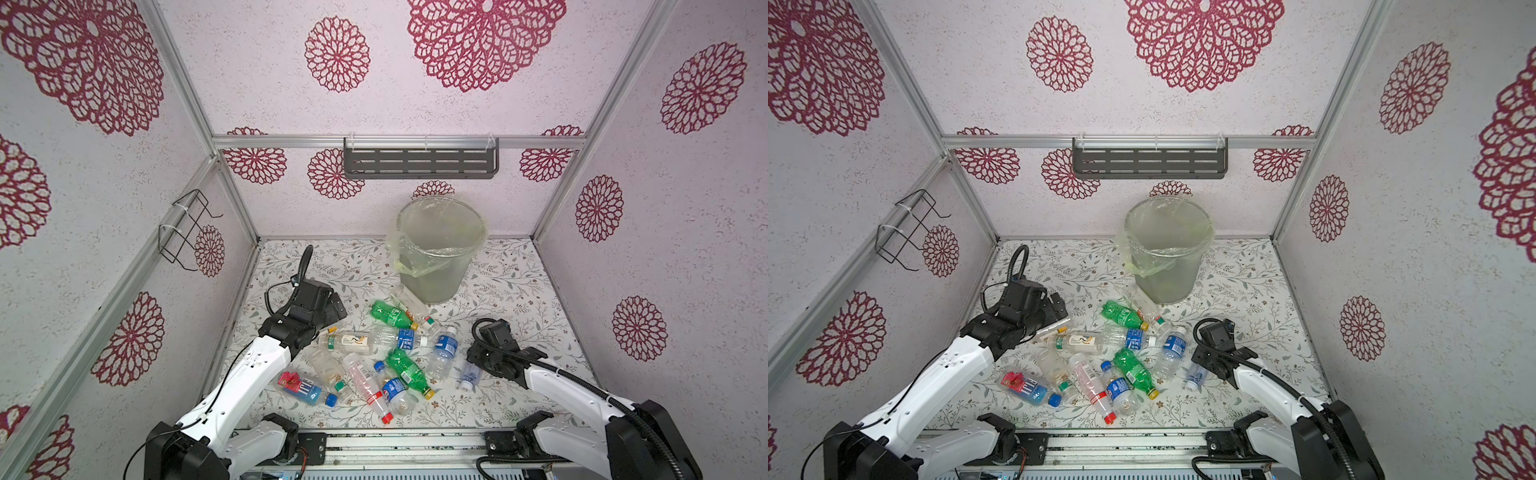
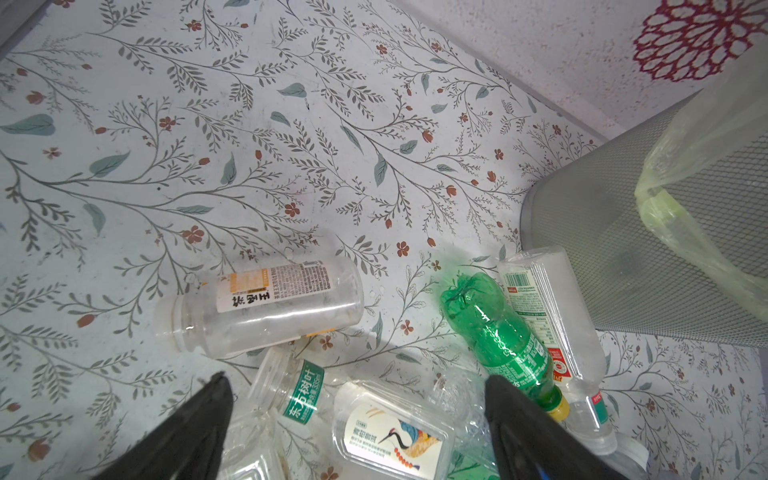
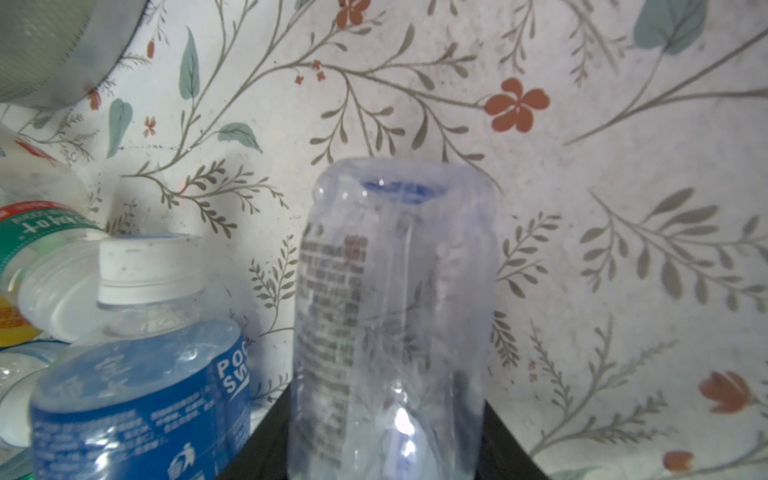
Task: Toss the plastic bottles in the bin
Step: 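Close the right gripper on the clear bottle with blue cap, then lift the clear bottle with the right gripper and carry it over the bin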
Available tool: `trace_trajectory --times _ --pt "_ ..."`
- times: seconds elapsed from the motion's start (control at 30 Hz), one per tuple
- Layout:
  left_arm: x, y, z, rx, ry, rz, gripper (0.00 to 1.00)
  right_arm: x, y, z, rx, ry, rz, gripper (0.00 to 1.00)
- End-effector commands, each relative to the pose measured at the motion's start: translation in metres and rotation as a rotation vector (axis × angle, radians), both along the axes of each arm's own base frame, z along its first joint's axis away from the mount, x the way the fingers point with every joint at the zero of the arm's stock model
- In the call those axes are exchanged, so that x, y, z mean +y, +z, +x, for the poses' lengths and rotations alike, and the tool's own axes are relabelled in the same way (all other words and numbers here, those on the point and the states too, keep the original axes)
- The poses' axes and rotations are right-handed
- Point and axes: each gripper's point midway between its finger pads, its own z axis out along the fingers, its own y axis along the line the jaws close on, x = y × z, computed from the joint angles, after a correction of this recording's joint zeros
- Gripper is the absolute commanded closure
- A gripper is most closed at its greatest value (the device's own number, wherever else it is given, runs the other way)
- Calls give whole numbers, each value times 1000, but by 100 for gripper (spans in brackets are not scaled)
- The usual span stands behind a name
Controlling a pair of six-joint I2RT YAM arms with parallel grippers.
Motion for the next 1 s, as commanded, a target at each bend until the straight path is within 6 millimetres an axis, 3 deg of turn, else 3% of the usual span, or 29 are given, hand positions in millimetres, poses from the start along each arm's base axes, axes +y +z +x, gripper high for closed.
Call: trace_trajectory --times 0.0,0.47,0.73,0.97 --pt "3 7 1 -1 38 -39 3 1 20 14 -71 34 -23 48" --pt "20 31 7 -36 115 -22 3 -6 80 39 -194 90 -43 52" --pt "22 37 29 -38 97 -73 3 -5 129 52 -359 51 21 53" --pt "26 36 34 -30 89 -71 3 4 173 66 -469 62 67 53"
